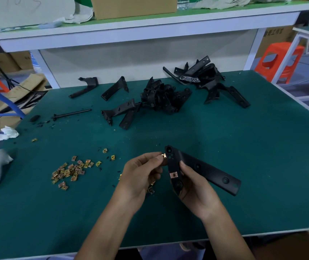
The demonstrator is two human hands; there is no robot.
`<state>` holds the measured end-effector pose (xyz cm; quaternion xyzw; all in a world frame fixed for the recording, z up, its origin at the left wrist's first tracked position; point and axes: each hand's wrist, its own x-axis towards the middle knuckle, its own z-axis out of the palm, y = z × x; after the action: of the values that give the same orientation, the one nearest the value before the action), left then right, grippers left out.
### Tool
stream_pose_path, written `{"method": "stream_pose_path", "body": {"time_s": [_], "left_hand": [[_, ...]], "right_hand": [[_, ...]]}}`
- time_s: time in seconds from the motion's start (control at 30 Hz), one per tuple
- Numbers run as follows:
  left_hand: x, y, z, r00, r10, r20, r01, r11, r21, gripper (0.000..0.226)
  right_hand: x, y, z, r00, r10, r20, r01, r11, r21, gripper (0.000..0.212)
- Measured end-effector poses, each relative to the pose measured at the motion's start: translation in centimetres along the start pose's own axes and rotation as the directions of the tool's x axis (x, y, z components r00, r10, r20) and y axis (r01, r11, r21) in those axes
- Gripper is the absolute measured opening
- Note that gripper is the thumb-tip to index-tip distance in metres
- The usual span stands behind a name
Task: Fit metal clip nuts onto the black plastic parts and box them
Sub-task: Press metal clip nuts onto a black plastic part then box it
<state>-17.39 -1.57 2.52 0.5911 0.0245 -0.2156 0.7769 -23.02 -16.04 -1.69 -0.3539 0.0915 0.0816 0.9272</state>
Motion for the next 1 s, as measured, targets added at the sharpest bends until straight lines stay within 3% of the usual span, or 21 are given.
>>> {"method": "stream_pose_path", "body": {"time_s": [0.2,0.37,0.57,0.7,0.9,1.0], "left_hand": [[0.0,0.4,-0.5,1.000,0.018,-0.022,-0.017,0.997,0.072,0.007],[-0.2,0.4,-0.6,1.000,0.010,0.000,-0.010,0.996,0.087,0.008],[-0.3,0.3,-0.4,0.998,-0.070,0.000,0.070,0.994,0.079,0.015],[-0.6,0.0,-0.5,0.994,-0.105,-0.002,0.105,0.993,0.058,0.027],[-1.3,-0.1,-0.5,0.990,-0.089,0.106,0.081,0.994,0.076,0.020],[-1.7,0.3,-0.8,0.987,-0.046,0.153,0.026,0.992,0.124,0.022]], "right_hand": [[-0.1,0.2,0.0,1.000,0.003,-0.030,-0.003,1.000,-0.020,0.040],[0.2,0.2,0.1,0.996,-0.004,-0.085,0.000,0.999,-0.050,0.046],[0.3,0.7,0.0,0.992,-0.083,-0.096,0.066,0.984,-0.164,0.028],[0.4,1.1,0.0,0.985,-0.122,-0.119,0.096,0.974,-0.206,0.032],[0.3,0.8,0.0,0.993,-0.034,-0.116,0.023,0.995,-0.094,0.047],[-0.3,0.7,0.7,0.992,0.011,-0.123,-0.014,1.000,-0.019,0.039]]}}
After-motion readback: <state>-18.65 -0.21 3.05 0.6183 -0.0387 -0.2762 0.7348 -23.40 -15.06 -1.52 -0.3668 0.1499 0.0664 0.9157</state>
